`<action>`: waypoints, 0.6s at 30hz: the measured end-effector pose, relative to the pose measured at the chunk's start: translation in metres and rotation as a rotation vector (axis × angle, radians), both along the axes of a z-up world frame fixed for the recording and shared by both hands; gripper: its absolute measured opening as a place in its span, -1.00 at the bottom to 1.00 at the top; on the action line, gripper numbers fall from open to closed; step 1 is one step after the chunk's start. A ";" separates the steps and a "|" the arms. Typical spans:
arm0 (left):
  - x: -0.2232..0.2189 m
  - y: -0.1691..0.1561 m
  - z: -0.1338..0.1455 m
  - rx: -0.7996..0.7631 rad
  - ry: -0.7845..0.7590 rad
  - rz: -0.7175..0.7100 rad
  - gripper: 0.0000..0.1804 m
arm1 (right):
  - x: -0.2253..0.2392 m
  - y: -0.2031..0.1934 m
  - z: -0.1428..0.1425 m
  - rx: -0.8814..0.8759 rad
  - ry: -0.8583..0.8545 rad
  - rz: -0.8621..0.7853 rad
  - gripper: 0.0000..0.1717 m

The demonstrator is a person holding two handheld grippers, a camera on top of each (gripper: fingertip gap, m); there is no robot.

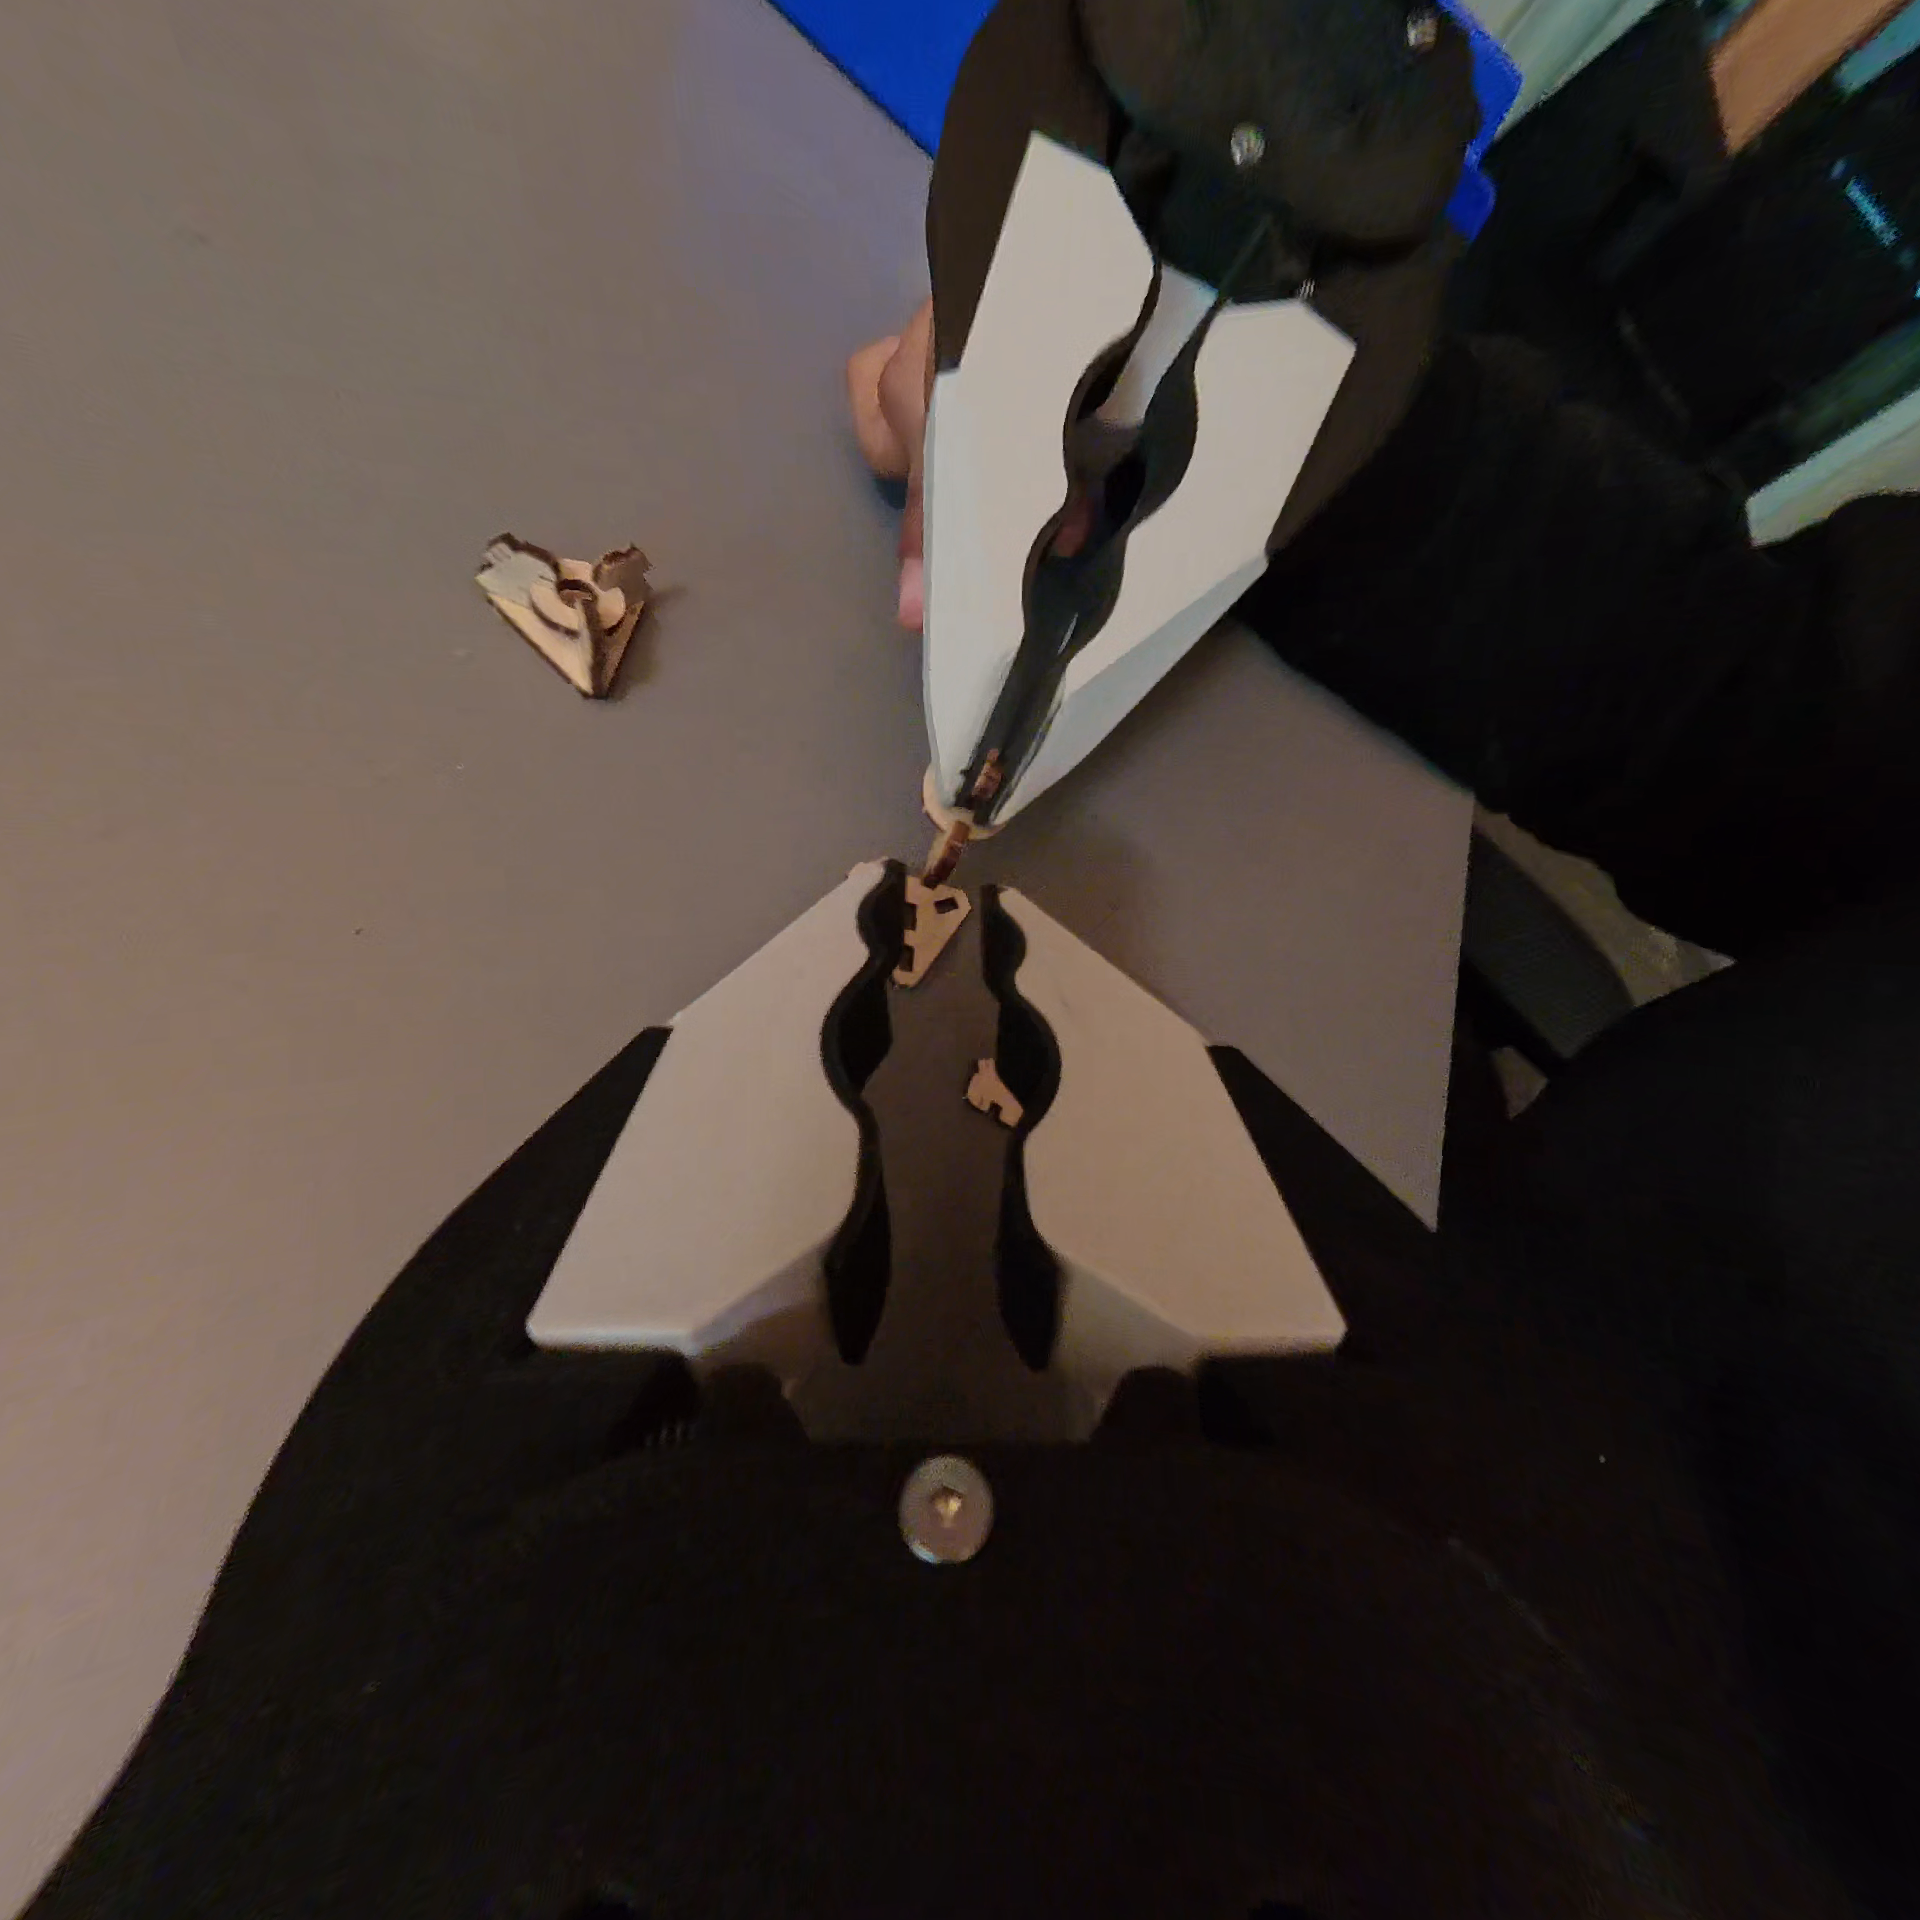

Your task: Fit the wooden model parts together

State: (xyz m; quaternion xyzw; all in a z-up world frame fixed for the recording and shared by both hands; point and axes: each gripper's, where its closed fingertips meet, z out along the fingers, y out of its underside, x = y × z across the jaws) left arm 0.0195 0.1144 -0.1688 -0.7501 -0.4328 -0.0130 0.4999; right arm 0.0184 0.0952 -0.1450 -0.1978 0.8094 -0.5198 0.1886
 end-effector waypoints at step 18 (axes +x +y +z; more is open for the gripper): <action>0.002 -0.008 0.000 -0.051 0.084 0.010 -1.00 | -0.009 0.002 -0.002 -0.015 0.055 -0.123 -0.87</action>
